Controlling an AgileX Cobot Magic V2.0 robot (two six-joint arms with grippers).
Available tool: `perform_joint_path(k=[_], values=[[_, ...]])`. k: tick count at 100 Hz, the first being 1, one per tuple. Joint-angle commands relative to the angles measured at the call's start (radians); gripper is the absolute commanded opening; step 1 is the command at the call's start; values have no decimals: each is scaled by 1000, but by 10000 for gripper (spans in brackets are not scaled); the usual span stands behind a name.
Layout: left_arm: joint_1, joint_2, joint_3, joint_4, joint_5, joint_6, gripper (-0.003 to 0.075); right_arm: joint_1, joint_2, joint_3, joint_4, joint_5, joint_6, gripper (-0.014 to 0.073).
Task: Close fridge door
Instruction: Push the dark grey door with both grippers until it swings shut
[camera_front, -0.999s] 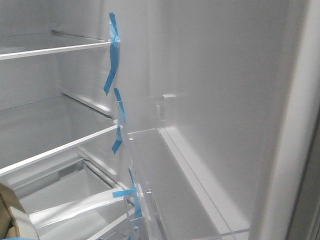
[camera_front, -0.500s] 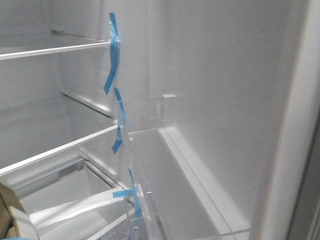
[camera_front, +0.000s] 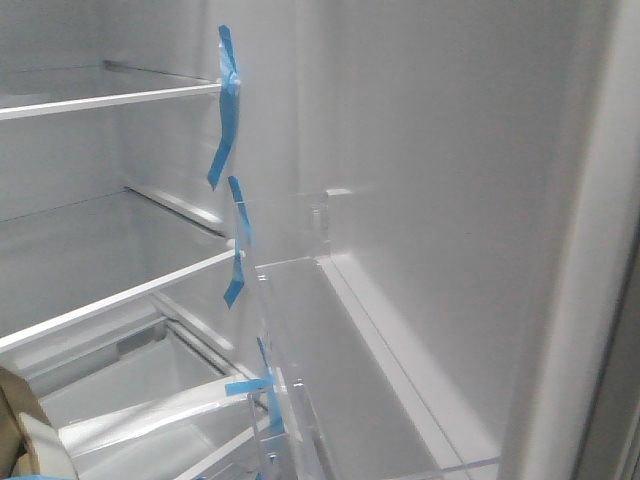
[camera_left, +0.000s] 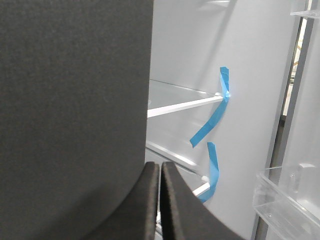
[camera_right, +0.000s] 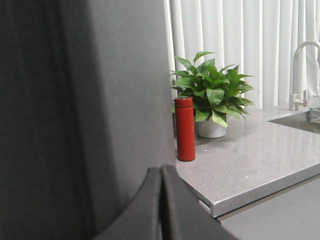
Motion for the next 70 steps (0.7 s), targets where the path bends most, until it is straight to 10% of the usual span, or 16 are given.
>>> perform_joint_path(k=[1,70], values=[[-5,19,28,-2,-77,-4,-21,9,31,-53,2,-74,0,-76],[-5,19,28,-2,-77,-4,-21,146,154,-231,164,40,125,-76]])
